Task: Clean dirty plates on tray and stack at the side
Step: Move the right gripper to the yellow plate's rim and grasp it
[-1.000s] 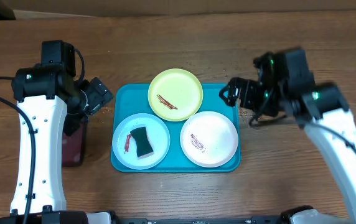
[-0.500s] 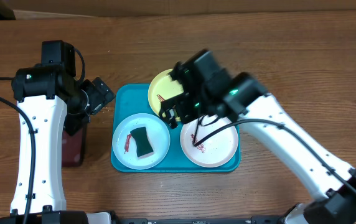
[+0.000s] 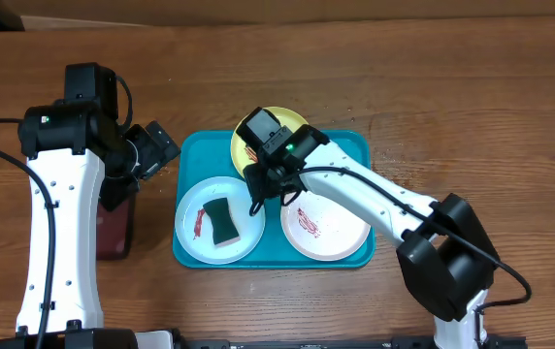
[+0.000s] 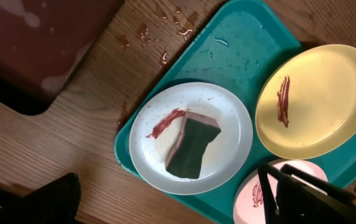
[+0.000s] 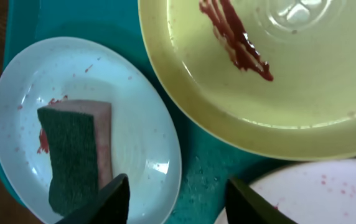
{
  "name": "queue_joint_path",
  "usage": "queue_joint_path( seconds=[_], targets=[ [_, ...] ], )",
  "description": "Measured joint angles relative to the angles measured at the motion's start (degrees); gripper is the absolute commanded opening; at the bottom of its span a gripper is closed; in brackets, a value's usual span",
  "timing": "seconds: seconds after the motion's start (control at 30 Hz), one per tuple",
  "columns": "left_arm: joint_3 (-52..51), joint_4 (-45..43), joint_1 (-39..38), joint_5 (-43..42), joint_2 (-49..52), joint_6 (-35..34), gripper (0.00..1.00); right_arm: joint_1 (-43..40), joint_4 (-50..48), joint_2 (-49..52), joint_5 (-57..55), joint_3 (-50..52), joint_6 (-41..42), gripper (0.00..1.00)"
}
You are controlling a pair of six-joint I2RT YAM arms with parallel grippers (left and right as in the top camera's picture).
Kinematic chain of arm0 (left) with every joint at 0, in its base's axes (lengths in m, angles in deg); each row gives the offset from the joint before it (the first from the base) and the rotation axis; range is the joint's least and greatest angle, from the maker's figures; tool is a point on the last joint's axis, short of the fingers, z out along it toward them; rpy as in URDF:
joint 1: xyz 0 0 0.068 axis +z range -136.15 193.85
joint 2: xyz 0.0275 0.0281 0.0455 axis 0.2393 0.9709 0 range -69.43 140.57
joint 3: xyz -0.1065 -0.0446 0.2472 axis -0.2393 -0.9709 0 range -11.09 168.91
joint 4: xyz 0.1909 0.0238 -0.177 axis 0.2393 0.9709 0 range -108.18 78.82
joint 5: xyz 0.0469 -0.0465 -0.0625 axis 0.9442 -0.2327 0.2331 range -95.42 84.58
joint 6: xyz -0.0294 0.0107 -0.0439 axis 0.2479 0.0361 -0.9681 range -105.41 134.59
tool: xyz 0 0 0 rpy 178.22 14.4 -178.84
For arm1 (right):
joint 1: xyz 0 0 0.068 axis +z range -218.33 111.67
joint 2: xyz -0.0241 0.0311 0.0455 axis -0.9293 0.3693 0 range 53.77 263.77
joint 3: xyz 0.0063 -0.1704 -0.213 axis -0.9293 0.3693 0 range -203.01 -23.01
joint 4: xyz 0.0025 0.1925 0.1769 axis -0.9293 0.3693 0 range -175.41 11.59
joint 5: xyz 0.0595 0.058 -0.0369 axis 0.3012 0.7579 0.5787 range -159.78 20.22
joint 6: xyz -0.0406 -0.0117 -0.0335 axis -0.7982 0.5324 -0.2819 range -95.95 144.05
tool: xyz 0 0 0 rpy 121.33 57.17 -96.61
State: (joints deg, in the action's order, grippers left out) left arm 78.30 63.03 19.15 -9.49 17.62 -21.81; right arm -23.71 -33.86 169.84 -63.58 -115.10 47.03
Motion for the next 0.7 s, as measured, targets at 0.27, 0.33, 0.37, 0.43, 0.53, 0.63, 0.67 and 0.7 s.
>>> queue_joint_path(
  seconds=[0.27, 0.33, 0.37, 0.43, 0.53, 0.63, 0.67, 0.7],
  targets=[
    [0.0, 0.0, 0.0, 0.0, 0.0, 0.6, 1.00, 0.0, -0.5, 3.6, -0.5, 0.0, 2.5, 0.31],
    [0.0, 0.0, 0.0, 0.0, 0.0, 0.6, 1.00, 0.0, -0.5, 4.5, -0.5, 0.0, 2.6, 0.31],
    [0.0, 0.0, 0.0, 0.0, 0.0, 0.6, 1.00, 0.0, -0.3, 4.7, -0.5, 0.0, 2.7, 0.31],
    [0.0, 0.0, 0.0, 0.0, 0.0, 0.6, 1.00, 0.2, 0.2, 4.7, -0.5, 0.0, 2.7, 0.31],
    [0.0, 0.0, 0.0, 0.0, 0.0, 0.6, 1.00, 0.5, 0.4, 4.7, -0.4, 0.0, 2.8, 0.31],
    [0.0, 0.0, 0.0, 0.0, 0.0, 0.6, 1.00, 1.2, -0.7, 4.7, -0.4, 0.0, 2.8, 0.31],
    [0.0, 0.0, 0.0, 0.0, 0.0, 0.6, 1.00, 1.3, -0.9, 4.7, -0.4, 0.2, 2.8, 0.31],
    [0.0, 0.0, 0.0, 0.0, 0.0, 0.6, 1.00, 1.4, -1.1, 4.7, -0.4, 0.3, 2.8, 0.31]
  ],
)
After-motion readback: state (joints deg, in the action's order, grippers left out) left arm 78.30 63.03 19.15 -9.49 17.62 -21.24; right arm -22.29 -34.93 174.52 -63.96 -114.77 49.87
